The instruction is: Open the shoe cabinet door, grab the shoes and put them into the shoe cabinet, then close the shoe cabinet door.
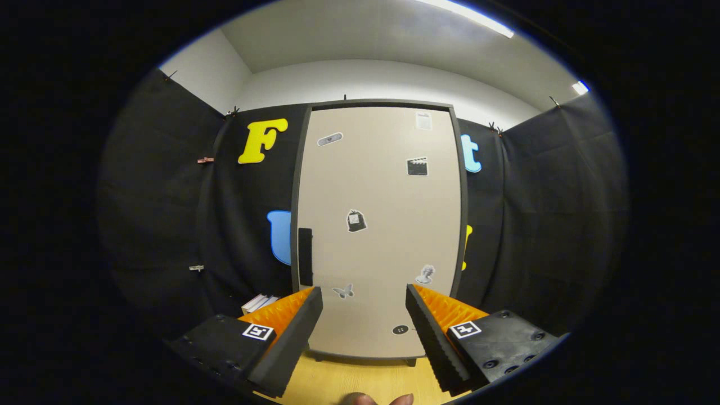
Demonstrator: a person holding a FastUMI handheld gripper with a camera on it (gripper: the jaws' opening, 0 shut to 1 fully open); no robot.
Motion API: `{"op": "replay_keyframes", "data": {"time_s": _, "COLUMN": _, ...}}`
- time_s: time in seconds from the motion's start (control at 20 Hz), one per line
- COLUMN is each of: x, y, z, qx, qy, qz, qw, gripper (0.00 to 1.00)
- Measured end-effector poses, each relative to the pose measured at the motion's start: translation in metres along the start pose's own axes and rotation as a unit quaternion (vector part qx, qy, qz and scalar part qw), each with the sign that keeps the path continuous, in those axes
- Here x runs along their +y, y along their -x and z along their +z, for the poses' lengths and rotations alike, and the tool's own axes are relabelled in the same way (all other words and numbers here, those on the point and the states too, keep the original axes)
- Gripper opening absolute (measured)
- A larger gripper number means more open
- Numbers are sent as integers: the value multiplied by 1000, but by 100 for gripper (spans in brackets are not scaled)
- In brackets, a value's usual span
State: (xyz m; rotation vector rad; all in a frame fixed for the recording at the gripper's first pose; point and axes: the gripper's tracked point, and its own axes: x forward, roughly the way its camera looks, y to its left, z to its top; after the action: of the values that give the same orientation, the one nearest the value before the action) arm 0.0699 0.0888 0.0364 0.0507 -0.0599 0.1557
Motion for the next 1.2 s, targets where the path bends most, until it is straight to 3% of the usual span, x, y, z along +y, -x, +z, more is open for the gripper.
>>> {"op": "replay_keyframes", "data": {"time_s": 0.45, "x": 74, "y": -117, "z": -12, "qx": 2, "qy": 4, "qz": 6, "qw": 1000, "gripper": 97}}
{"op": "replay_keyframes", "data": {"time_s": 0.95, "x": 98, "y": -212, "z": -61, "qx": 39, "qy": -17, "qz": -8, "qw": 999, "gripper": 97}}
{"op": "replay_keyframes", "data": {"time_s": 1.05, "x": 95, "y": -215, "z": -57, "qx": 29, "qy": -33, "qz": -25, "qw": 999, "gripper": 88}}
{"op": "replay_keyframes", "data": {"time_s": 1.1, "x": 95, "y": -215, "z": -56, "qx": 27, "qy": -39, "qz": -30, "qw": 998, "gripper": 76}}
{"op": "replay_keyframes", "data": {"time_s": 1.2, "x": 97, "y": -217, "z": -58, "qx": 36, "qy": -54, "qz": -37, "qw": 997, "gripper": 63}}
